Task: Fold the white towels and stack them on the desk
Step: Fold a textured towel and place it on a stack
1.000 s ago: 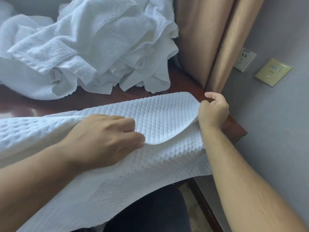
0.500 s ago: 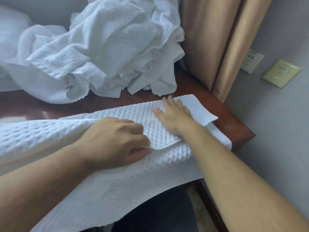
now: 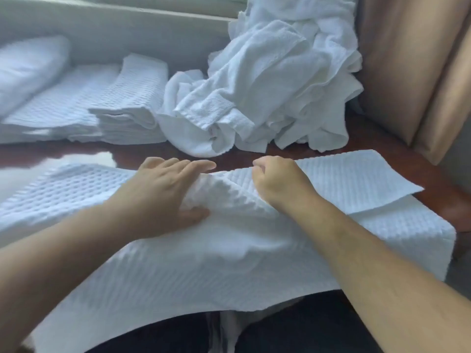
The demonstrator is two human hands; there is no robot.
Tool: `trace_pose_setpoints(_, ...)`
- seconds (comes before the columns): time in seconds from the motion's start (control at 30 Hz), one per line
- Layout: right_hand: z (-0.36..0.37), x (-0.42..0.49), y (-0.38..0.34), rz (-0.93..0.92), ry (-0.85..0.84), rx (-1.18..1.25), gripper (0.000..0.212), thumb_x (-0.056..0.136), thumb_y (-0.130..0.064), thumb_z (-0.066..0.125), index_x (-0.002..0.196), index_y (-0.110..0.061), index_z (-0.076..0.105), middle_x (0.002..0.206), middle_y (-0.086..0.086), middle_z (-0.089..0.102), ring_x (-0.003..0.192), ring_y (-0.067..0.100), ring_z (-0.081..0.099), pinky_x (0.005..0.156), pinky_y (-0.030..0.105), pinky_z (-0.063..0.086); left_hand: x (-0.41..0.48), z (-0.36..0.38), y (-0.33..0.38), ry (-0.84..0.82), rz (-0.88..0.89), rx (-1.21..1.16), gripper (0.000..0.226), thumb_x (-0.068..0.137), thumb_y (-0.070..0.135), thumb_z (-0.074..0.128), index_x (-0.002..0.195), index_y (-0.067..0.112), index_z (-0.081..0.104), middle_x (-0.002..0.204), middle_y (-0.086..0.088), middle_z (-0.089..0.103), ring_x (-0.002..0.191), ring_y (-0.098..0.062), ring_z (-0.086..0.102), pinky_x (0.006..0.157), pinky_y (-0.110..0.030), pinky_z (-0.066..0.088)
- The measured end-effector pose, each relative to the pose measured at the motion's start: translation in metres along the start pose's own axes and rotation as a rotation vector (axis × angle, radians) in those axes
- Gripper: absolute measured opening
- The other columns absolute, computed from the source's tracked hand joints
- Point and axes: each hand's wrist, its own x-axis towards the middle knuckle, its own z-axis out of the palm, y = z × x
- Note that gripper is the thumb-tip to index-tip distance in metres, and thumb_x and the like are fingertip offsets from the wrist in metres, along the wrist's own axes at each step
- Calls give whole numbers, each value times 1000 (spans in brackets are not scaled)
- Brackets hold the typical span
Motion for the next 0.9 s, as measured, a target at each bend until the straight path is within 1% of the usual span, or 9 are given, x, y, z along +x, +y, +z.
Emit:
trace_pose_setpoints(0.13, 32, -20, -53, -266, -93, 173, 43, 101, -28, 42, 60, -19, 44, 62, -4, 50, 67, 18, 47, 63, 38, 35, -34, -16, -41, -149, -135, -25, 107, 60, 91, 48, 150, 39, 21, 144, 15, 49, 127, -14, 46, 112, -37, 29)
trace_pose_setpoints(0.2, 44, -21, -57, -379, -161, 89, 37, 105, -34, 41, 85, -20, 69, 92, 0, 67, 98, 20, 56, 89, 38, 39, -57, -23, -63, -194, -200, -11, 113, 55, 100, 43, 149, 42, 22, 146, 13, 48, 132, -17, 43, 116, -39, 27)
trace_pose_setpoints(0.27, 51, -18, -56, -426, -122, 11, 32, 106, -38, 43, 113, -23, 71, 117, 5, 67, 118, 25, 51, 102, 36, 30, -74, -23, -77, -190, -233, -12, 111, 54, 104, 38, 145, 39, 35, 140, 10, 52, 128, -19, 45, 113, -40, 29)
trace_pose_setpoints(0.43, 59, 7, -44, -410, -74, -17, 46, 98, -50, 33, 117, -24, 65, 97, -12, 56, 106, 21, 53, 87, 30, 29, -63, 4, -90, 169, -101, 32, 76, 72, 86, 52, 112, 23, 64, 103, 3, 63, 99, -24, 58, 94, -44, 40)
trace_pose_setpoints(0.53, 54, 33, -33, -342, -25, -35, 30, 101, -42, 49, 116, -21, 66, 102, -1, 66, 104, 25, 57, 89, 37, 38, -30, 11, -96, 268, -65, 105, 66, 78, 77, 56, 104, 18, 65, 96, 0, 63, 92, -28, 60, 85, -44, 42)
trace_pose_setpoints(0.6, 48, 46, -26, -300, 18, -6, 37, 99, -46, 50, 112, -17, 69, 101, 4, 70, 102, 27, 60, 89, 39, 45, -4, 12, -94, 268, -57, 186, 60, 79, 70, 64, 102, 15, 65, 95, -3, 67, 89, -31, 64, 80, -43, 41)
trace_pose_setpoints(0.7, 42, 54, -22, -253, 96, 16, 47, 95, -53, 49, 107, -13, 73, 94, 7, 72, 97, 28, 62, 87, 41, 50, 24, 0, -91, 138, -101, 272, 56, 76, 67, 71, 105, 19, 66, 90, -1, 71, 82, -30, 69, 71, -37, 38)
trace_pose_setpoints(0.8, 45, 56, -20, -272, 129, -69, 31, 97, -41, 58, 108, -15, 70, 97, 8, 72, 99, 33, 61, 86, 43, 50, 18, -27, -103, -74, -106, 333, 42, 72, 70, 66, 86, 31, 64, 73, 9, 58, 73, -21, 62, 63, -31, 42)
trace_pose_setpoints(0.9, 43, 55, -25, -282, 112, -196, 32, 98, -39, 51, 111, -14, 66, 106, 12, 70, 104, 36, 57, 88, 43, 46, -15, -47, -114, -260, 10, 318, 35, 71, 67, 64, 87, 38, 55, 89, 16, 54, 86, -9, 56, 82, -35, 45)
